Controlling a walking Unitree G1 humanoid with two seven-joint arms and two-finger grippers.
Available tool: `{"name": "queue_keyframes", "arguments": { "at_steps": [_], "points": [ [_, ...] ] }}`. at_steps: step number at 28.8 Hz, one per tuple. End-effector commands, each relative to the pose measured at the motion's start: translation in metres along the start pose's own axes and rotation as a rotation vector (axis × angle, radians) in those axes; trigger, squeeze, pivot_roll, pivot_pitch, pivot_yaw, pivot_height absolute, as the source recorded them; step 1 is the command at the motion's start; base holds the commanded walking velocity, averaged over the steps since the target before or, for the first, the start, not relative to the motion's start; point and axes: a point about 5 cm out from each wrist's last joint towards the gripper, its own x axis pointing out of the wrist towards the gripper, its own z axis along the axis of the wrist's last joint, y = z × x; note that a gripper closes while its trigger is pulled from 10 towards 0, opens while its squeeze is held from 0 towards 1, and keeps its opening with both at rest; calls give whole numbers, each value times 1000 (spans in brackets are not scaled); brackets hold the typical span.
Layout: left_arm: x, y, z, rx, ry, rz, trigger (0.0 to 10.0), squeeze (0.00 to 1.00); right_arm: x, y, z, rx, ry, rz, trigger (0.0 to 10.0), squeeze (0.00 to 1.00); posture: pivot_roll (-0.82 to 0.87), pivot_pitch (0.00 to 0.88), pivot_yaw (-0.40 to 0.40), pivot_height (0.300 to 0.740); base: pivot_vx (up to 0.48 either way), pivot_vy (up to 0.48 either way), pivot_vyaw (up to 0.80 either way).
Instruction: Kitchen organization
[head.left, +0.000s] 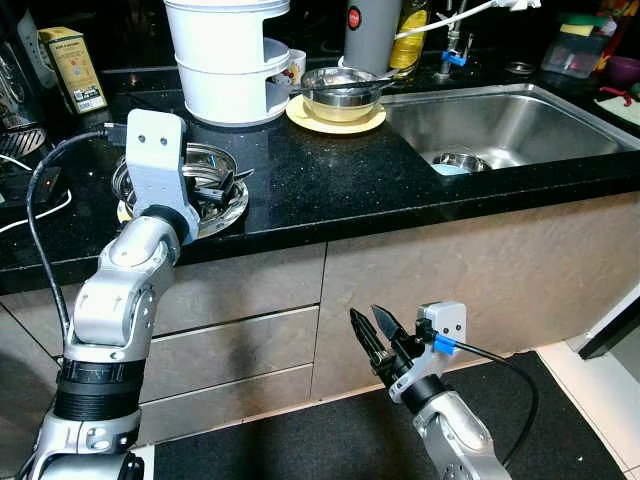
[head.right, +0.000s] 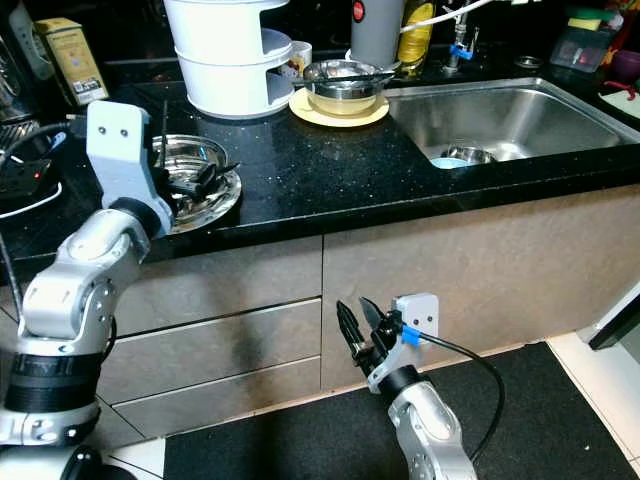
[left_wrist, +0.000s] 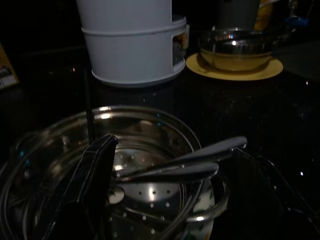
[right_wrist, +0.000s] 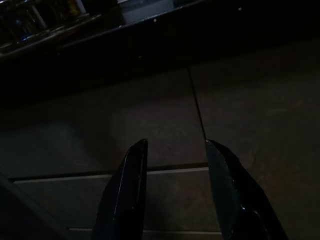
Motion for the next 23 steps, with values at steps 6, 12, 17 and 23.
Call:
{"name": "queue_keyframes", "arguments": {
  "at_steps": [6, 12, 17, 23],
  "points": [
    [23, 24, 3, 122, 152, 156, 10000, 0, 4, 1, 3, -11, 54, 42, 10000, 0, -26, 133, 3, 740, 0, 0, 0],
    [34, 21, 13, 151, 118, 117, 10000, 0, 6, 0, 1, -11, 79, 55, 10000, 0, -28, 129, 1, 740, 0, 0, 0],
    [34, 23, 11, 111, 150, 138, 10000, 0, 4, 0, -2, -6, 98, 66, 10000, 0, -30, 126, 3, 740, 0, 0, 0],
    [35, 26, 10, 68, 180, 161, 10000, 0, 3, 4, -5, -18, 132, 97, 10000, 0, -32, 122, 5, 740, 0, 0, 0]
  ]
}}
